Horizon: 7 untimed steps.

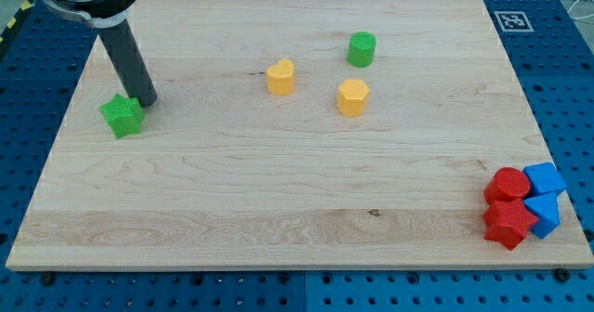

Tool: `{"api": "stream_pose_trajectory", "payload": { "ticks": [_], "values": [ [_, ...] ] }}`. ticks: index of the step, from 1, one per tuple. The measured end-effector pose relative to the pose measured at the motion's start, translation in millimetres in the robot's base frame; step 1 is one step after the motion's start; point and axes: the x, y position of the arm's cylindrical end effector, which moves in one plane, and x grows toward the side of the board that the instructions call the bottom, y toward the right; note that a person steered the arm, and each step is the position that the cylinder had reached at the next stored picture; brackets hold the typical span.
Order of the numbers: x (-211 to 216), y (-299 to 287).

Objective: Push green circle towards green star

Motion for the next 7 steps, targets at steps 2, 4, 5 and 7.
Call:
{"api": "stream_pose_trajectory", "payload": {
  "ticks": [2, 4, 5, 7],
  "values": [
    [-116, 70],
    [-180, 288],
    [-154, 388],
    [-84, 368]
  ]
}}
